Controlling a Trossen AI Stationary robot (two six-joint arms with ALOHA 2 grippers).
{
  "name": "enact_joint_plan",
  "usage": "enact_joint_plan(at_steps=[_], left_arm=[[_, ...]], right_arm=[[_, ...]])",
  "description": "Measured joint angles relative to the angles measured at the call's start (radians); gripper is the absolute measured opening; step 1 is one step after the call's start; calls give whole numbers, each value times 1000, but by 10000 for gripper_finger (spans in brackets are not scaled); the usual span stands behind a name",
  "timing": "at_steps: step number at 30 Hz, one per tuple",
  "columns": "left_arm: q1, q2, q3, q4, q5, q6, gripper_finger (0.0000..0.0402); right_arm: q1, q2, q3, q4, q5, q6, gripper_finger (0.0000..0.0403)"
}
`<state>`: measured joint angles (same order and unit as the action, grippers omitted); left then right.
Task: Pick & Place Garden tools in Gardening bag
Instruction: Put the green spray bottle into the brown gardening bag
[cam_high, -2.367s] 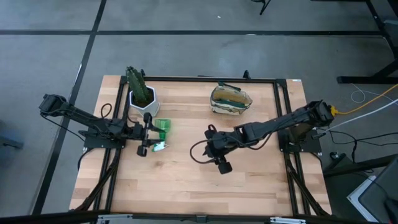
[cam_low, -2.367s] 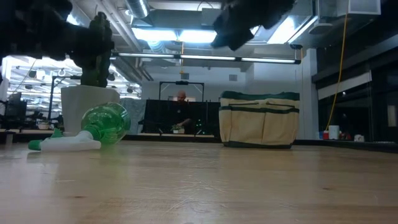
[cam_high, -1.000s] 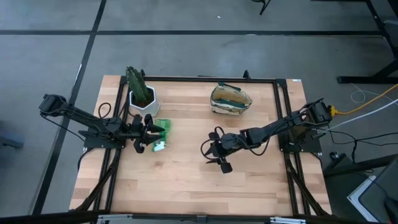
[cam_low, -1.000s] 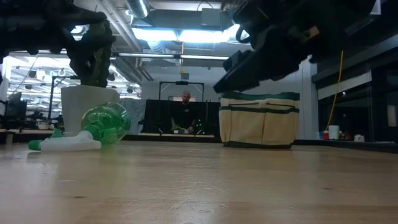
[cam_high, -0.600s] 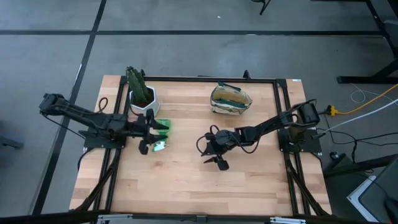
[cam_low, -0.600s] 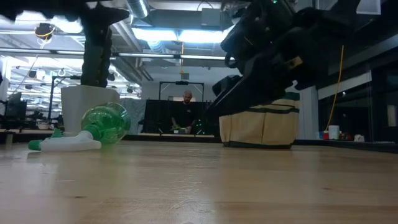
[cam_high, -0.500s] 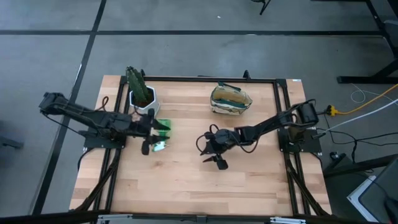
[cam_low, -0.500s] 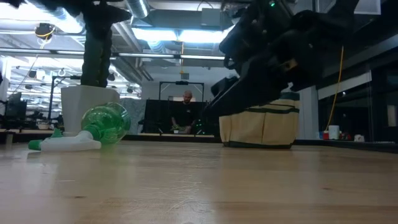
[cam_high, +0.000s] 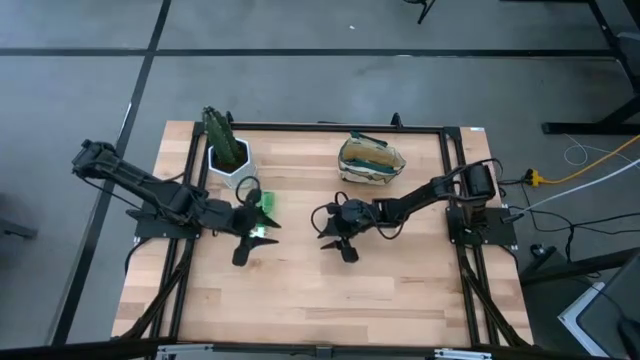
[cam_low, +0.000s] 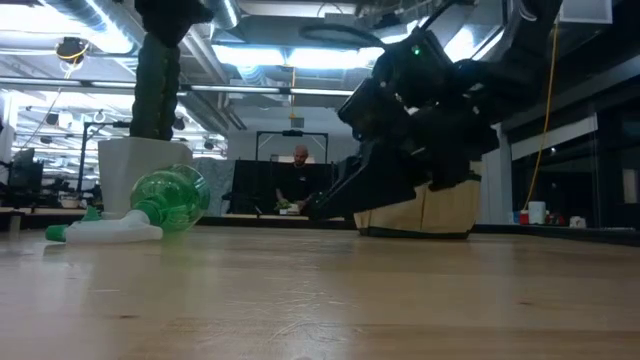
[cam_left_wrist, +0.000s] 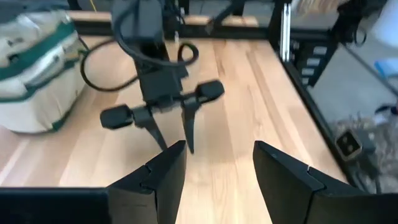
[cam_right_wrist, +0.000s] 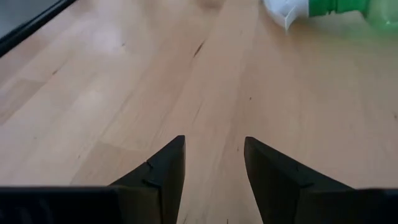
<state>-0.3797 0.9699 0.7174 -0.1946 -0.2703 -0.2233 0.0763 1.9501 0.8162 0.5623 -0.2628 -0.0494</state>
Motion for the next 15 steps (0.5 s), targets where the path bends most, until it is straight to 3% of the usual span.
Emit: enact_joint_plan(at_steps=[15], left_arm=[[-25, 122, 0, -181, -87, -130, 182]], right_arm=[[1, 68, 0, 51, 0, 0, 167]])
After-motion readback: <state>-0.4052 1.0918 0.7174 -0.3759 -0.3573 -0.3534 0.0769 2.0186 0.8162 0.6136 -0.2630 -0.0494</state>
